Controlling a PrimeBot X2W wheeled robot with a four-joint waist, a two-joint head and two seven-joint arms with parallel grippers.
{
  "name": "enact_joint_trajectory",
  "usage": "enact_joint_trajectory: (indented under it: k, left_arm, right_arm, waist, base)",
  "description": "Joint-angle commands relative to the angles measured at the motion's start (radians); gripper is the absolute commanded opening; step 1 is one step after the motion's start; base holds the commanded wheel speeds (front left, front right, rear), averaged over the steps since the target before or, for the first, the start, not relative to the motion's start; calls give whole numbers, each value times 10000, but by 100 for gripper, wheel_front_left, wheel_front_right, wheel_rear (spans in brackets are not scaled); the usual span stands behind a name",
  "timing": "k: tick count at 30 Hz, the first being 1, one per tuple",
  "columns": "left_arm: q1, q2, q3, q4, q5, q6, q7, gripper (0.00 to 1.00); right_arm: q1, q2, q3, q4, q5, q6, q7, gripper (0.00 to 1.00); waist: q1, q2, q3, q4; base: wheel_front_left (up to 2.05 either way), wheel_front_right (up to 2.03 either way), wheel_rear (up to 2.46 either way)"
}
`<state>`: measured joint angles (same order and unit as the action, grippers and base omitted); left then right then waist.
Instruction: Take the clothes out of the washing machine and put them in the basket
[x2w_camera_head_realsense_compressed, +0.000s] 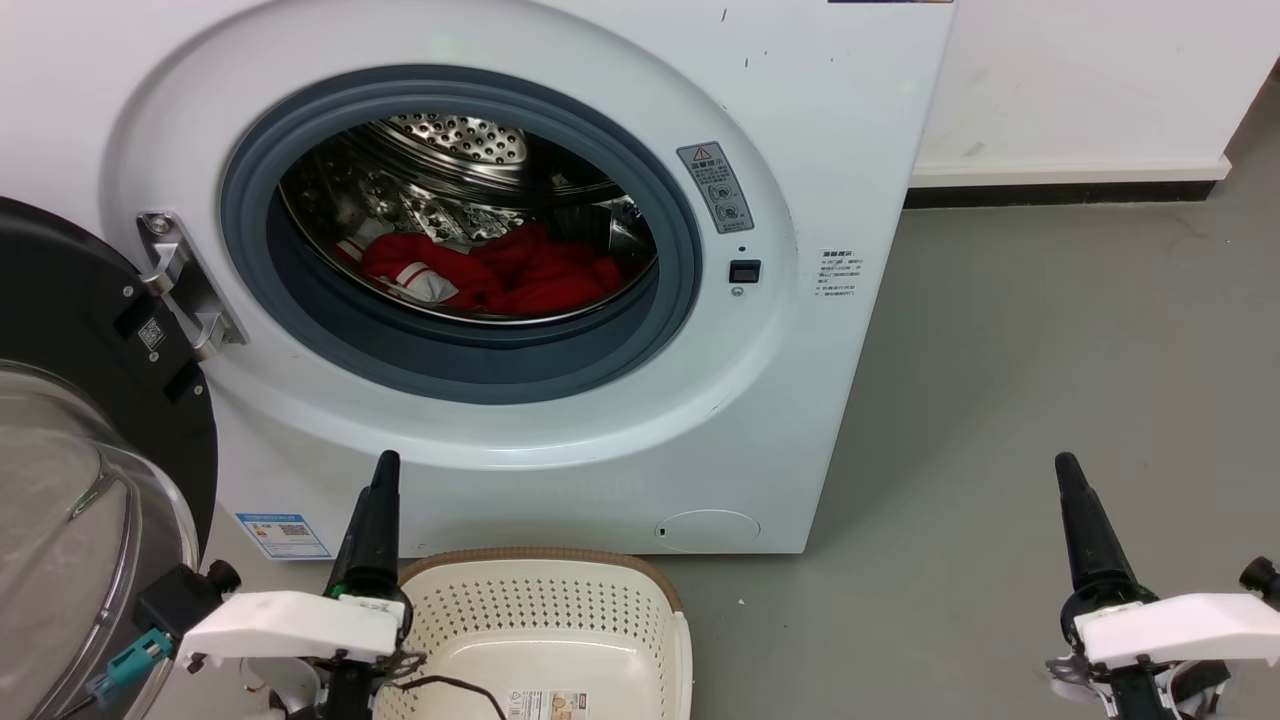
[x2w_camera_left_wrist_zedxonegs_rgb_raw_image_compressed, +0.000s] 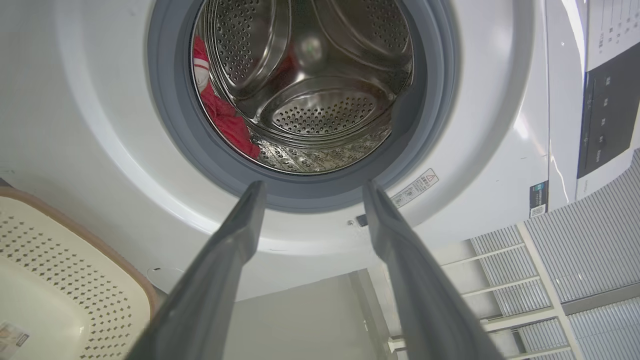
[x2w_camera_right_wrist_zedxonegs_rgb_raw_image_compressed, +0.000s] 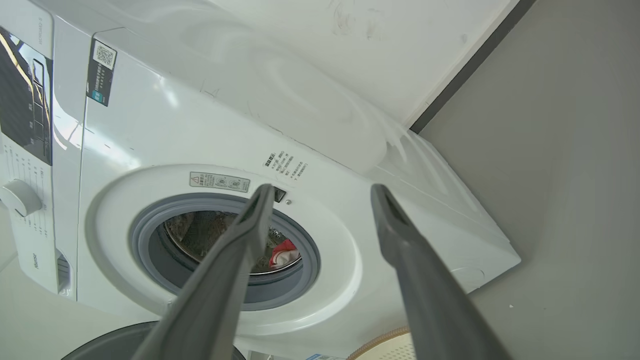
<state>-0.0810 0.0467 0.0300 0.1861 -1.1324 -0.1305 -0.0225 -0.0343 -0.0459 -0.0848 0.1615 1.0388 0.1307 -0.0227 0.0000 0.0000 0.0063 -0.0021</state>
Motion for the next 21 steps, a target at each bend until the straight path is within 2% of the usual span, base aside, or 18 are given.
enact_joint_trajectory:
  k: [1, 8, 21]
  left_arm:
    - [-231, 29, -69, -188, 567, 21, -117, 100]
    - [-189, 32, -274, -251, 2110, 127, -370, 100]
    - [-230, 40, -518, -236, 4046, 190, -764, 100]
  right_arm:
    - [-41, -41, 36, -217, -543, 0, -110, 100]
    - [47, -44, 32, -326, -1966, 0, -339, 100]
    - [234, -48, 83, -673, -3970, 0, -402, 100]
  waist:
    - [0, 0, 0, -2]
    - [0, 0, -5, 2]
    - [0, 0, -21, 0]
  base:
    - [0, 0, 0]
    - [0, 0, 0]
    - [0, 0, 0]
